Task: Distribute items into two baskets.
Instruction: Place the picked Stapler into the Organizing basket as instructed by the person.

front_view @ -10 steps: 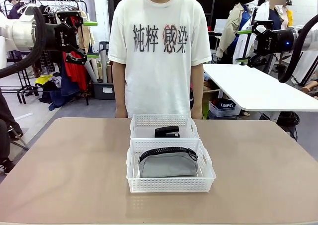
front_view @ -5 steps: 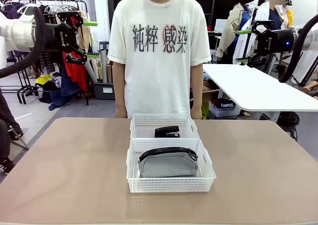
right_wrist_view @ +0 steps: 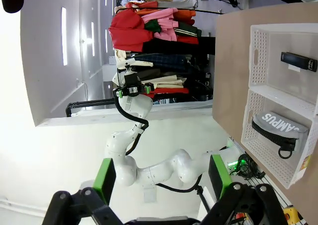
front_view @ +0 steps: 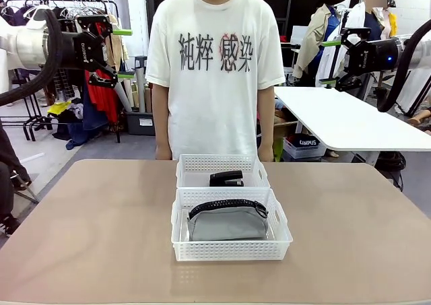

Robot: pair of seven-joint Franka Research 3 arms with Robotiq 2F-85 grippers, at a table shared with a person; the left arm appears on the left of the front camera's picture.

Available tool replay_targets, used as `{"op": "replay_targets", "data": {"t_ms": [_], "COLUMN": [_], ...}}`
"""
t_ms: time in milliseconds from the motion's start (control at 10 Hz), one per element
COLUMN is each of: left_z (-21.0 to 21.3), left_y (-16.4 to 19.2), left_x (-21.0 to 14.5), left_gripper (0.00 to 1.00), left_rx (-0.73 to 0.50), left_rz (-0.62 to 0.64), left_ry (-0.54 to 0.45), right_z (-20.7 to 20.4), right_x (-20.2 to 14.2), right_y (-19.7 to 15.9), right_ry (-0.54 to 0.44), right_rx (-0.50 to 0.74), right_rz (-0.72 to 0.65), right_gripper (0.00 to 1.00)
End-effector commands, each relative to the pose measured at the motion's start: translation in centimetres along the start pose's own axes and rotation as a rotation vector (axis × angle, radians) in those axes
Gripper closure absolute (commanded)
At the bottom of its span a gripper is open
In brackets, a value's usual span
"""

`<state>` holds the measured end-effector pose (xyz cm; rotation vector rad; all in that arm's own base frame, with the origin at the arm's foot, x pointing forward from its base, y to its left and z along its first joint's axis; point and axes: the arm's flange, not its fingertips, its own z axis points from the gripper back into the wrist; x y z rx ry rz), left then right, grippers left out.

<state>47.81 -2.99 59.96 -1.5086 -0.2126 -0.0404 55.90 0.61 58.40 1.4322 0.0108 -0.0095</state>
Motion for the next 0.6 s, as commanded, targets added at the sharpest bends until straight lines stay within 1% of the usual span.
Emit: {"op": "replay_targets", "data": {"t_ms": [0,500], "left_z": [0.02,0.02], "left_y": [-0.24,-0.24], "left_x": [-0.08,-0.08], "left_gripper": [0.0,0.0], "left_rx": [0.001,0.001], "left_rz": [-0.005,-0.005], "left_ry": [-0.006,-0.006], "right_z": [0.04,0.04], "right_x": [-0.02,-0.02], "right_y": [0.35,0.35], "right_ry": [-0.001,-0.001], "right_rx": [0.0,0.0], "right_rz": [0.006,0.006], "right_gripper": [0.0,0.0]}}
